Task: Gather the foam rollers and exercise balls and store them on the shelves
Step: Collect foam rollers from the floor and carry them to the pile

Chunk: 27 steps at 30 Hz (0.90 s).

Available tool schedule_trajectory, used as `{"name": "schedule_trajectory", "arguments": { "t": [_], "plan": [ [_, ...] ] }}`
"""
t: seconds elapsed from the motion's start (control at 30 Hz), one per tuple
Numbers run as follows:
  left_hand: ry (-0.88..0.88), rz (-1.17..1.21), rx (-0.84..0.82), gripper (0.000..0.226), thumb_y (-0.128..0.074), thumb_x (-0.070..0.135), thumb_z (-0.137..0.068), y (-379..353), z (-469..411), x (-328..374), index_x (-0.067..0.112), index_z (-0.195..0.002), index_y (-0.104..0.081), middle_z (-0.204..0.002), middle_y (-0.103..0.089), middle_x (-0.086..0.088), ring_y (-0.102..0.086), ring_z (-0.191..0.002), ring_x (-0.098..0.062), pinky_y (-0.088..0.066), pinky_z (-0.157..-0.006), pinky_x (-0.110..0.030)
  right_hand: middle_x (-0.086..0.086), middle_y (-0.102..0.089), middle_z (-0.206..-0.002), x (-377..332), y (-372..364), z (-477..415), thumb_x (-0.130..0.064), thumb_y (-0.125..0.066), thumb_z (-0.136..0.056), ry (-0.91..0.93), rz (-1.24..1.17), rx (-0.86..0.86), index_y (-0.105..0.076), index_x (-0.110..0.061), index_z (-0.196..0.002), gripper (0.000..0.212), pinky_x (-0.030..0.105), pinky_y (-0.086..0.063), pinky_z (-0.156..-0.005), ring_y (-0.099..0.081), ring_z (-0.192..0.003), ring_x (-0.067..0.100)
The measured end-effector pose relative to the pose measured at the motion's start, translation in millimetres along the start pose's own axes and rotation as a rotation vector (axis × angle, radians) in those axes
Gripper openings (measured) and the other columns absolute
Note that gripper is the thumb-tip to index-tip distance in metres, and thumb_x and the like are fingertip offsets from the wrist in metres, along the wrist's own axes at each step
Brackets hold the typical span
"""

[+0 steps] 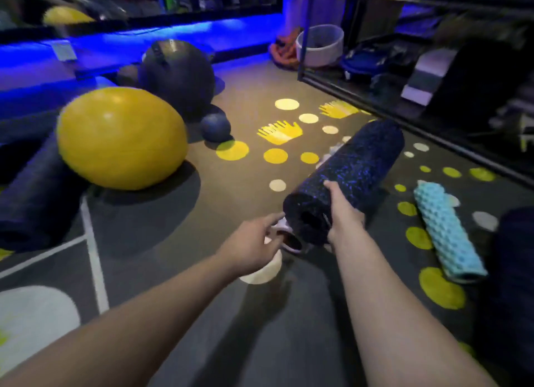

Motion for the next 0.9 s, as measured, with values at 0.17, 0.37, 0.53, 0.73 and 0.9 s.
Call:
{"name": "schedule_trajectory", "arguments": {
  "t": [0.17, 0.37, 0.53, 0.73, 0.9],
  "plan": [
    [0.200, -0.081, 0.018, 0.046, -0.050, 0.027, -0.100, 18.7, 0.0, -10.9, 0.028, -0.146, -0.050, -0.139, -0.061, 0.000, -0.064, -0.115, -0.015, -0.049, -0.090, -0.025, 0.017, 0.015, -0.165, -62.3, 9.6, 3.4, -0.051, -0.077, -0.077, 0.062, 0.634, 0.272, 0.000, -0.022, -0.160, 0.116, 0.072, -0.020, -0.107, -0.004, -0.150, 0.045],
    [0.409, 0.010, 0.263, 0.034, -0.051, 0.026, -0.102, 57.3, -16.9, -25.8, 0.028, -0.135, -0.060, -0.126, -0.067, 0.002, -0.065, -0.108, -0.012, -0.058, -0.086, -0.033, 0.014, 0.002, -0.168, -51.5, -29.3, 20.7, -0.018, -0.067, -0.086, 0.419, 0.922, 0.443, -0.031, -0.029, -0.154, 0.078, 0.084, 0.012, -0.096, 0.012, -0.152, 0.039],
    [0.448, 0.202, 0.390, 0.032, -0.049, 0.020, -0.103, 52.0, -40.1, -15.1, 0.028, -0.132, -0.060, -0.118, -0.068, 0.006, -0.068, -0.094, -0.007, -0.059, -0.078, -0.030, 0.015, 0.001, -0.168, -48.5, -38.3, 23.4, -0.017, -0.071, -0.081, 0.561, 0.894, 0.463, -0.042, -0.028, -0.151, 0.076, 0.073, 0.019, -0.106, 0.006, -0.152, 0.039],
    [0.402, 0.306, 0.413, 0.034, -0.051, 0.013, -0.102, 58.6, -67.4, 5.3, 0.023, -0.133, -0.060, -0.116, -0.069, 0.003, -0.069, -0.094, -0.010, -0.061, -0.083, -0.036, 0.009, -0.010, -0.167, -38.5, -81.7, 68.9, -0.022, -0.080, -0.077, 0.473, 0.682, 0.178, -0.054, -0.036, -0.136, 0.066, 0.056, 0.005, -0.117, -0.007, -0.152, 0.032],
    [0.473, 0.179, 0.595, 0.042, -0.046, -0.001, -0.094, 129.1, -38.3, -13.5, 0.019, -0.126, -0.065, -0.107, -0.073, -0.001, -0.069, -0.087, -0.016, -0.059, -0.064, -0.023, 0.003, -0.004, -0.168, -20.9, -135.8, 128.4, -0.013, -0.057, -0.092, 0.162, 0.425, -0.271, -0.047, -0.025, -0.144, 0.054, 0.055, -0.006, -0.122, -0.002, -0.155, 0.027]
  ]
}}
Point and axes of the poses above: each hand's wrist, its own z-axis away from the middle knuckle, its own y-axis out of the back of the hand, x = y × z, the point moved 4 cm from there along -z, towards the middle knuckle
